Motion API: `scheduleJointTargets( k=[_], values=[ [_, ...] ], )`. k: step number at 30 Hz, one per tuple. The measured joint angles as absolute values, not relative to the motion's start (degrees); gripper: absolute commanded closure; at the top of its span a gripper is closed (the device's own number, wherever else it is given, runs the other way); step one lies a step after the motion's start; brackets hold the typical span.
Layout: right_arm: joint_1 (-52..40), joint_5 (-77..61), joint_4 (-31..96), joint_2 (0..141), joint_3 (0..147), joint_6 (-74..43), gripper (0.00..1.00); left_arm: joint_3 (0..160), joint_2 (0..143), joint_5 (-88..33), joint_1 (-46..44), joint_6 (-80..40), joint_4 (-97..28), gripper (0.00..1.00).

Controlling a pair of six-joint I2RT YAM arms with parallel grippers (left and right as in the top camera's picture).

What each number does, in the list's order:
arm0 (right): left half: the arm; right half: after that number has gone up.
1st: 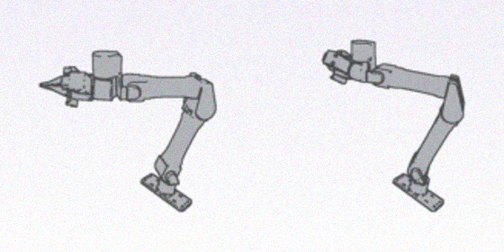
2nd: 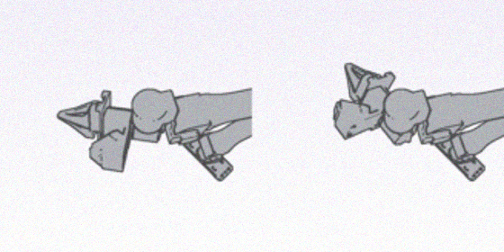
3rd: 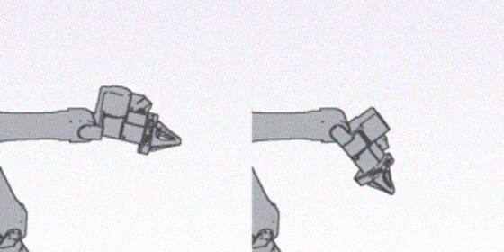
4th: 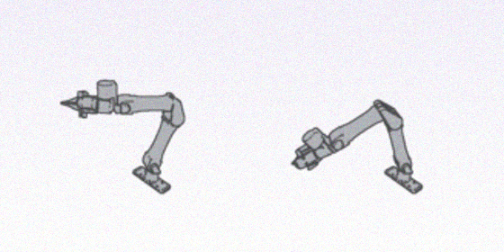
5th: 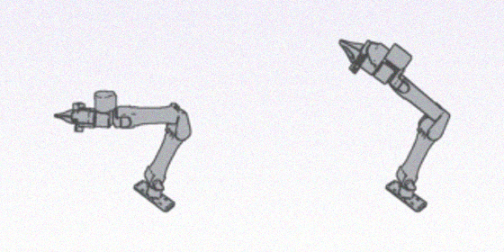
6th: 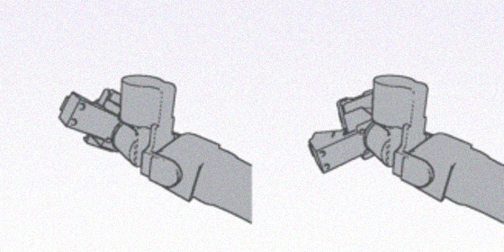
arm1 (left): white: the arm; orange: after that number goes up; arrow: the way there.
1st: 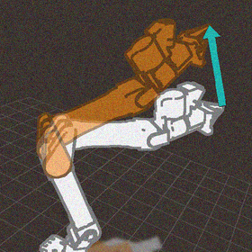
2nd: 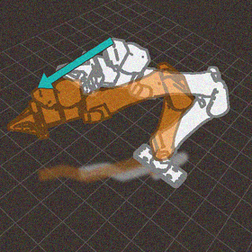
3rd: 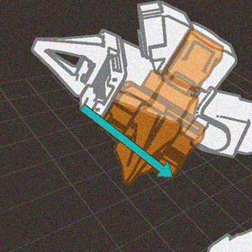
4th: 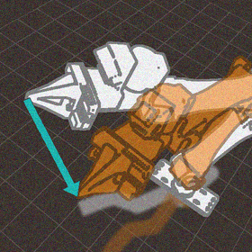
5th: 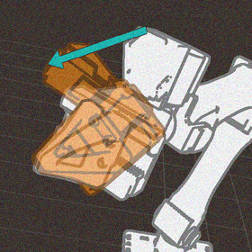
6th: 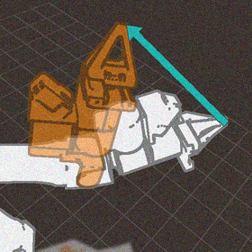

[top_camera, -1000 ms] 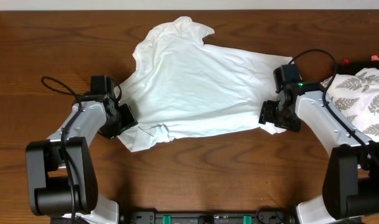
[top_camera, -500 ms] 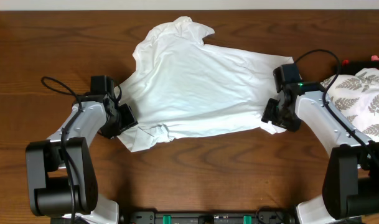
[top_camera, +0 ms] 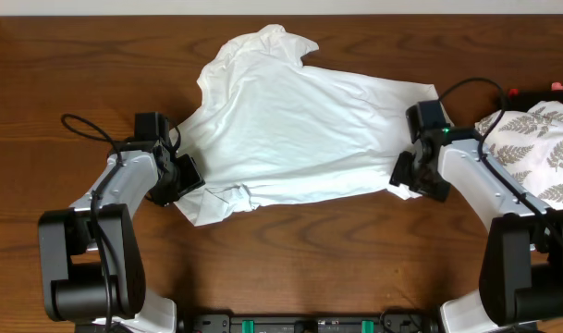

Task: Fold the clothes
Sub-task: 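Grasp the T-shirt's left and right edges with both grippers, then lift the T-shirt with both grippers and stretch it apart sideways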

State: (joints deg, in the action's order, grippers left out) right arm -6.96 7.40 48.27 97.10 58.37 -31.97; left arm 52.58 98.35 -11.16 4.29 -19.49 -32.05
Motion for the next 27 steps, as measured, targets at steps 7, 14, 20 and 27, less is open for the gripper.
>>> scheduleJointTargets(
  k=[7,14,20,27],
  values=[
    [-4.9,7.7,47.7,97.1,58.1,-32.3,0.32,52.6,98.3,-11.2,4.3,-19.5,-32.0,0.42],
    [-4.3,7.6,45.9,97.1,57.5,-32.5,0.33,52.6,98.3,-11.2,4.3,-19.5,-32.0,0.42],
    [-4.3,7.3,40.3,97.1,54.0,-32.4,0.37,52.6,98.3,-11.2,4.3,-19.5,-32.1,0.42],
    [-4.3,3.6,32.9,97.1,51.4,-30.9,0.99,52.6,98.3,-11.2,4.3,-19.5,-32.1,0.42]
  ],
)
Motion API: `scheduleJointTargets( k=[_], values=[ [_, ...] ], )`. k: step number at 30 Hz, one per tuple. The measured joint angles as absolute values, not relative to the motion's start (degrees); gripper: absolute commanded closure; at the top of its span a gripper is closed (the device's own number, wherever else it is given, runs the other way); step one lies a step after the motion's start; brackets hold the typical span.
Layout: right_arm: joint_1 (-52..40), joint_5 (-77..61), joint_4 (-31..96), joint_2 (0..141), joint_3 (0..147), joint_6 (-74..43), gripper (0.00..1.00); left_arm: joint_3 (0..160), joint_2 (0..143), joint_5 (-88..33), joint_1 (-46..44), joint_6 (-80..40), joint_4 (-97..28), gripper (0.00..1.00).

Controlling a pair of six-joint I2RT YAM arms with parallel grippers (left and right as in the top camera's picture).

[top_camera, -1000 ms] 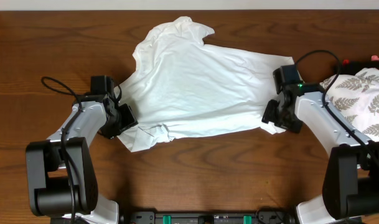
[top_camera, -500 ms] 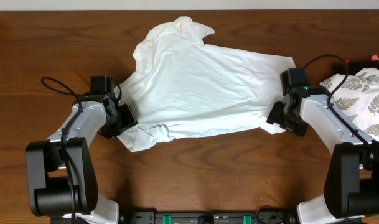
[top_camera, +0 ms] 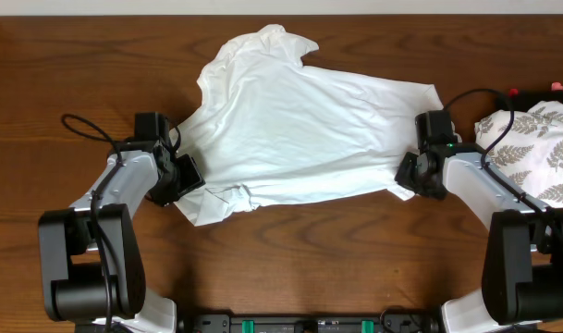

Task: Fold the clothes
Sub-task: 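Lift the T-shirt with both grippers and stretch it apart sideways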

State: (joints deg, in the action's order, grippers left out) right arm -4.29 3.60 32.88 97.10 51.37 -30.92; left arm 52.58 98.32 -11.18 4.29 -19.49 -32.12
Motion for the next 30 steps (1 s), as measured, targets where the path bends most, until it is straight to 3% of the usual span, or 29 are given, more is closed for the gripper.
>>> scheduleJointTargets(
  k=[7,9,10,11,23,25,28,30],
  values=[
    [-4.0,2.2,33.7,97.1,51.7,-29.9,0.98,52.6,98.3,-11.2,4.3,-19.5,-32.1,0.45],
    [-3.5,1.9,35.8,96.9,52.3,-29.6,0.99,52.6,98.3,-10.8,4.3,-19.7,-32.2,0.70],
    [-3.0,1.9,37.1,96.6,52.8,-29.4,0.99,52.5,98.3,-10.2,4.3,-19.6,-32.0,0.91],
    [-2.5,2.0,38.3,96.2,53.3,-29.2,0.99,52.4,98.3,-10.1,4.4,-19.4,-31.9,0.94],
    [3.1,2.5,45.6,82.4,60.9,-23.2,0.99,51.9,98.4,-13.1,4.4,-18.2,-32.2,0.94],
    [3.2,2.8,46.1,81.5,61.0,-22.5,0.99,51.8,98.4,-16.9,4.4,-18.2,-32.8,0.85],
    [3.2,3.1,47.5,81.5,61.0,-22.0,0.99,51.7,98.6,-23.7,4.4,-17.7,-34.6,0.59],
    [3.2,3.2,48.0,81.5,61.0,-21.8,0.99,51.6,98.6,-28.4,4.4,-18.0,-36.0,0.51]
  ],
)
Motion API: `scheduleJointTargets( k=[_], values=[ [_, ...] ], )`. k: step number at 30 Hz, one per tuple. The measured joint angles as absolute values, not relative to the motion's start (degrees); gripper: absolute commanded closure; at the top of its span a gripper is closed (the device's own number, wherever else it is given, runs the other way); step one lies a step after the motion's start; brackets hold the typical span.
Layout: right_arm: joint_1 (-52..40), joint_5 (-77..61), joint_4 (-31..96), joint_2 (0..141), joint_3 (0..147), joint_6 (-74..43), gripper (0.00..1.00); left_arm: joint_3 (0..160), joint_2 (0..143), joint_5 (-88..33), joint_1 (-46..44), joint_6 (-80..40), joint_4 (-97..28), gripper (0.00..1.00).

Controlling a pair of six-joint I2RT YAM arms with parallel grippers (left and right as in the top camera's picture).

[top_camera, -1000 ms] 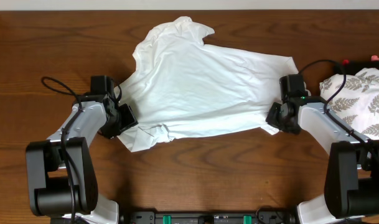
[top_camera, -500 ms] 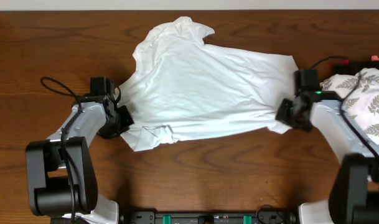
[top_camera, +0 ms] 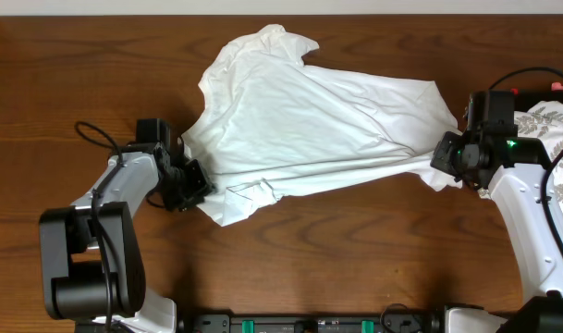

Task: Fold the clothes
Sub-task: 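Lift the T-shirt with both grippers and stretch it apart sideways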

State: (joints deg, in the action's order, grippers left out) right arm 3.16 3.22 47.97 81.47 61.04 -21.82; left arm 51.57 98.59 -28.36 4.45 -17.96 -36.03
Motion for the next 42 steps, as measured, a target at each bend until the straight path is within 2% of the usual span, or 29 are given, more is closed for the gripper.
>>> scheduleJointTargets(
  k=[8,24,30,37,40,42],
  values=[
    [3.2,3.4,48.4,81.5,61.0,-21.3,0.99,51.2,98.6,-38.8,4.4,-18.2,-40.1,0.48],
    [3.2,3.5,48.6,81.5,61.0,-20.3,0.99,51.2,97.7,-18.2,4.5,-26.0,-41.6,0.44],
    [3.2,3.5,49.0,81.5,61.0,-20.1,0.99,51.2,97.6,-16.3,4.5,-27.5,-39.9,0.44],
    [3.2,3.5,49.4,81.5,61.0,-20.1,0.99,51.2,97.6,-19.7,3.9,-28.1,-35.7,0.44],
    [3.2,3.5,49.5,81.5,61.0,-20.1,0.99,50.4,97.6,-23.0,3.6,-28.4,-32.7,0.46],
    [3.2,3.5,49.5,81.5,61.0,-20.1,0.99,49.6,97.6,-25.8,3.6,-28.7,-30.7,0.54]
  ],
)
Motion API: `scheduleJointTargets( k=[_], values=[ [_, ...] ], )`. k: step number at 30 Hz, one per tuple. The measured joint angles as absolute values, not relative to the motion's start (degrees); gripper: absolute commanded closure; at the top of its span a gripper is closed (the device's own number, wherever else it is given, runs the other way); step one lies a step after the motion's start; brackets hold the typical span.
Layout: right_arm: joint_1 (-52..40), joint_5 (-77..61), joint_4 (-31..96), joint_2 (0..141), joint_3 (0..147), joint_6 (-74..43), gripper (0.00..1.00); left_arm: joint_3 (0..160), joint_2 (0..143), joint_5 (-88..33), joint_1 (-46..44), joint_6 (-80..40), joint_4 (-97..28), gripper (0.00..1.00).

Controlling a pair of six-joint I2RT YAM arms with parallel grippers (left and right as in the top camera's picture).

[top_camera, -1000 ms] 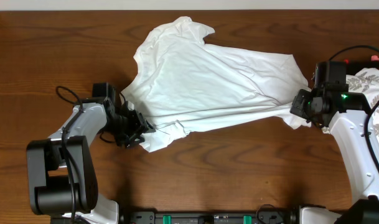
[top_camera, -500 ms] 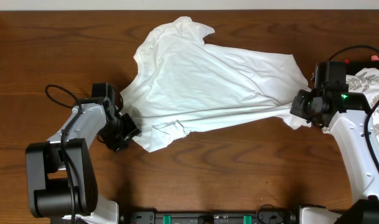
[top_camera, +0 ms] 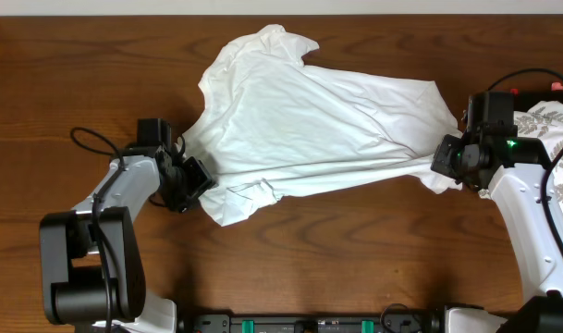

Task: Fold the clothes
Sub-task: 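Lift the T-shirt with both grippers and stretch it apart sideways, then lower the stretched T-shirt onto the table and release both grippers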

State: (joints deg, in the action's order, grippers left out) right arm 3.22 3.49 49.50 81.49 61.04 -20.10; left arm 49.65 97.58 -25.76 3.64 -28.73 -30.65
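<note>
A white shirt point(top_camera: 309, 120) lies spread across the middle of the wooden table, with taut creases running along its near edge. My left gripper point(top_camera: 196, 180) is shut on the shirt's near left corner. My right gripper point(top_camera: 444, 162) is shut on the shirt's near right corner, which is lifted off the table. A sleeve or collar part bunches up at the far edge point(top_camera: 272, 42).
A white cloth with a grey fern print point(top_camera: 551, 129) lies at the right edge, partly under my right arm. Black cables point(top_camera: 94, 139) loop from the left arm. The wooden table point(top_camera: 336, 259) shows bare along the near side.
My left gripper has shifted slightly to the right with the shirt corner. The right gripper and the stretched shirt look the same.
First both grippers sat at the shirt's near corners, with the shirt lying slack. The right gripper then closed in on its corner. By 1.4 s ago it had moved right and up with the corner, stretching the near edge taut, and it stays so now.
</note>
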Motion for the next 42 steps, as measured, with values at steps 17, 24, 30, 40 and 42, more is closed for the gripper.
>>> scheduleJointTargets(
  k=[17,24,30,40,42],
  values=[
    [3.2,3.7,49.7,81.5,61.0,-20.1,0.99,47.2,97.3,-30.2,3.5,-25.4,-29.6,0.94],
    [3.2,3.5,48.3,80.5,61.1,-17.9,0.99,49.9,82.0,-29.6,3.5,-23.9,-29.5,0.94],
    [3.2,3.5,49.1,75.2,66.8,-16.6,0.99,56.9,71.4,-28.9,3.5,-23.7,-27.6,0.94],
    [3.2,3.7,53.0,70.6,78.3,-13.5,0.99,67.2,64.8,-28.1,3.4,-23.5,-26.0,0.94],
    [3.2,3.7,53.6,70.5,79.9,-12.9,0.99,68.9,64.2,-28.1,3.4,-23.5,-25.9,0.94]
  ],
)
